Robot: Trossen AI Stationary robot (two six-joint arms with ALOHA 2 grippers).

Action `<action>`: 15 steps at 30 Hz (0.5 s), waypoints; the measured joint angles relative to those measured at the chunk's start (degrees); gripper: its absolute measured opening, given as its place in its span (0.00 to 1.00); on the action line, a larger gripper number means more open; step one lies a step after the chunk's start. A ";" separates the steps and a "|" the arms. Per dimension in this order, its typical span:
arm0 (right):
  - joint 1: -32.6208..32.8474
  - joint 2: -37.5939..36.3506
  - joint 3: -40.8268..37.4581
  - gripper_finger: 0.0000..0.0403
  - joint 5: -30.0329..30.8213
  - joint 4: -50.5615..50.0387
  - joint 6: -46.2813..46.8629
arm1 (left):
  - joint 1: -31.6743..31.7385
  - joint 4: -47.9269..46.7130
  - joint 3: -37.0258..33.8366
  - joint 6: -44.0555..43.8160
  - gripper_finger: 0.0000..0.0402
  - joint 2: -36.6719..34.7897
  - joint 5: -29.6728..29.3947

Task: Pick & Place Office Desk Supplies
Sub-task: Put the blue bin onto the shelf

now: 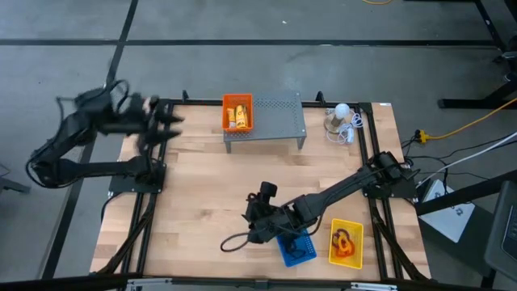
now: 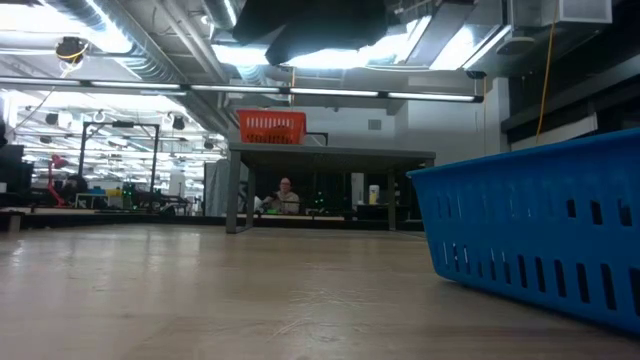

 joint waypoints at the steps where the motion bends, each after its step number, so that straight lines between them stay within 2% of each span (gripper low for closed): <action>1: -0.51 0.00 0.00 0.58 -0.02 0.60 -0.02 | -1.89 0.07 -1.47 -0.72 0.54 -1.94 0.74; 7: -5.92 0.00 0.00 0.58 -4.88 -0.99 5.15 | -10.15 1.25 -14.09 -4.85 0.54 -14.12 0.55; 10: -9.28 -0.39 0.00 0.58 -4.74 -5.61 8.73 | -11.77 3.11 -22.06 -5.62 0.54 -20.24 -2.56; 15: -14.10 -0.96 0.07 0.58 -4.79 -9.11 9.17 | -12.21 7.34 -32.17 -5.40 0.54 -28.80 -4.65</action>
